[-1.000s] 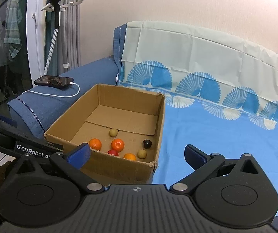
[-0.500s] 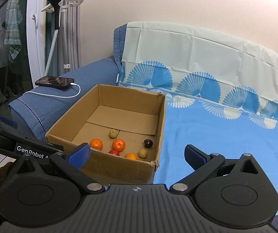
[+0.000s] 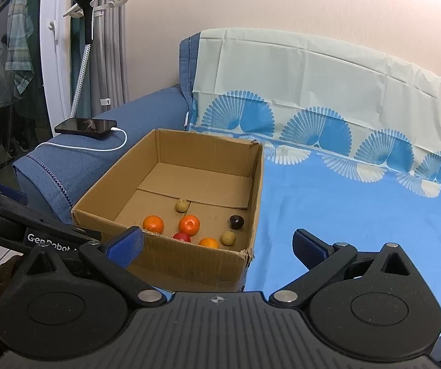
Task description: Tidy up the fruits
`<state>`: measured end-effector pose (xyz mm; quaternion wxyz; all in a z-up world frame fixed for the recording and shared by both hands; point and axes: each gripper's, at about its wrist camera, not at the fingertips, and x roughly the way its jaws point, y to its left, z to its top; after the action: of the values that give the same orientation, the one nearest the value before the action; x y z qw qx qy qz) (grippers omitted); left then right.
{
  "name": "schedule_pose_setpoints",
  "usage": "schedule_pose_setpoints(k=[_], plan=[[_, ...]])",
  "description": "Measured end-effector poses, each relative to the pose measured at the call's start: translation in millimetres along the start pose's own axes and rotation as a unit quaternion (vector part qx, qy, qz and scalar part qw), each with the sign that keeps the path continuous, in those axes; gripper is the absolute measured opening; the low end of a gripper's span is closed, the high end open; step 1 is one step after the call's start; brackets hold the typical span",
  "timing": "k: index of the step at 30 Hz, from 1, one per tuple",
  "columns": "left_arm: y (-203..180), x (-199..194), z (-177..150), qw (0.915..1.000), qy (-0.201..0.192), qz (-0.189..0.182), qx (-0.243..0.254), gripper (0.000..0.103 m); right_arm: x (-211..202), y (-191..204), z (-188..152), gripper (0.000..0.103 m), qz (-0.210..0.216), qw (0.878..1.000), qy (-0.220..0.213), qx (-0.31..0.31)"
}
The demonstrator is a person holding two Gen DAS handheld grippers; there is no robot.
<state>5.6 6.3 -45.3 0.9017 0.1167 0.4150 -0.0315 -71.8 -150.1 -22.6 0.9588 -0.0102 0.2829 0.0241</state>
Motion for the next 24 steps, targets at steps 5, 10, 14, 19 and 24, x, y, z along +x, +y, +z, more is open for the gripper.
schedule_pose_setpoints(k=[5, 10, 14, 19, 24], plan=[[-0.8, 1.3, -0.1, 1.0, 0.003, 0.001, 0.001, 0.103, 2.3, -0.7, -0.9, 0.102, 0.001, 1.0, 0.004, 0.004], [-2.5, 2.6, 0.1, 1.0, 0.003, 0.003, 0.005, 0.103, 4.2, -0.8, -2.6, 0.102, 0.002, 1.0, 0.006, 0.007], [-2.6, 4.1, 0.2, 1.0, 0.004, 0.003, 0.007, 0.103, 5.1, -1.9, -3.2, 0.102, 0.002, 1.0, 0.007, 0.009], [-2.9, 5.5, 0.3, 1.0, 0.006, 0.005, 0.006, 0.103, 5.1, -2.2, -3.3, 0.102, 0.002, 1.0, 0.007, 0.009], [-3.1, 6.0, 0.0, 0.9999, 0.007, 0.006, 0.006, 0.103, 5.7, -1.7, -3.9, 0.102, 0.002, 1.0, 0.007, 0.01]])
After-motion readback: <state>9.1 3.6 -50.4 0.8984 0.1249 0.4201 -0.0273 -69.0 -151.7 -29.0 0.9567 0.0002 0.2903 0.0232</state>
